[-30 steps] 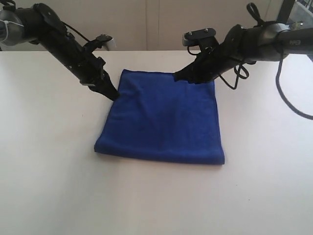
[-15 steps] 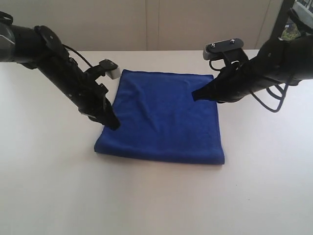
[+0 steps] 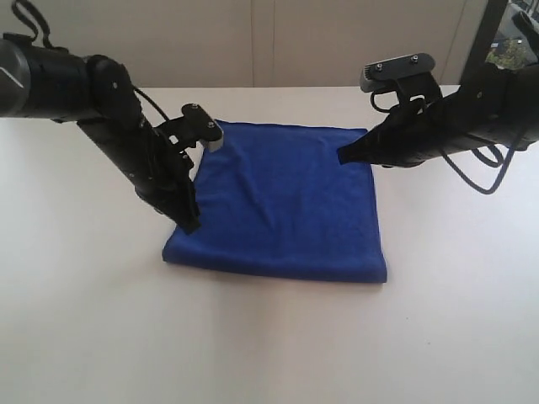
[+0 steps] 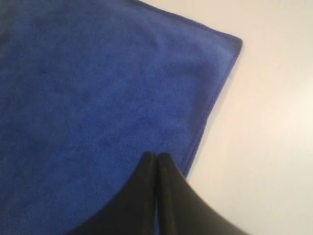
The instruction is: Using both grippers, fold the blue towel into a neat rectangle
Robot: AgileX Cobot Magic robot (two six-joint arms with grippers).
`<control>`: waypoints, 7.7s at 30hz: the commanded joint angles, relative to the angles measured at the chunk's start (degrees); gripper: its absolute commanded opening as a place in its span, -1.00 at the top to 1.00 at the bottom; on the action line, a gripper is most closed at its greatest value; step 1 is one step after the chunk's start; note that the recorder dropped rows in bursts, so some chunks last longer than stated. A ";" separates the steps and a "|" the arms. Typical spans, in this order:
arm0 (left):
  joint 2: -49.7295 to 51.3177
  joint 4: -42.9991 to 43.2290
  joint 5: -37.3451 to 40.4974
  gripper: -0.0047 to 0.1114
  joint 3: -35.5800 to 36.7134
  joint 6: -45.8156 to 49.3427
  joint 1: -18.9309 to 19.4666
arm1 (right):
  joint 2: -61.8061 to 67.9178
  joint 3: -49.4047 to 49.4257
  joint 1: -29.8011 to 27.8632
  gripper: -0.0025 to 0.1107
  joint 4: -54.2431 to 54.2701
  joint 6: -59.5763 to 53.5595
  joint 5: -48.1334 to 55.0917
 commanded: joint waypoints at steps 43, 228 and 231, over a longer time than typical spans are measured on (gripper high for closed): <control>2.32 6.84 4.29 0.92 5.45 -14.28 -3.24 | -0.54 0.46 -0.20 0.96 -0.12 0.28 -0.73; -6.35 -30.22 -10.37 0.92 24.86 49.19 1.31 | -1.56 13.77 4.49 0.96 -4.99 -37.27 16.46; -6.35 -29.96 -10.37 0.92 24.86 48.97 1.31 | -1.56 13.77 4.49 0.96 -4.99 -37.27 16.46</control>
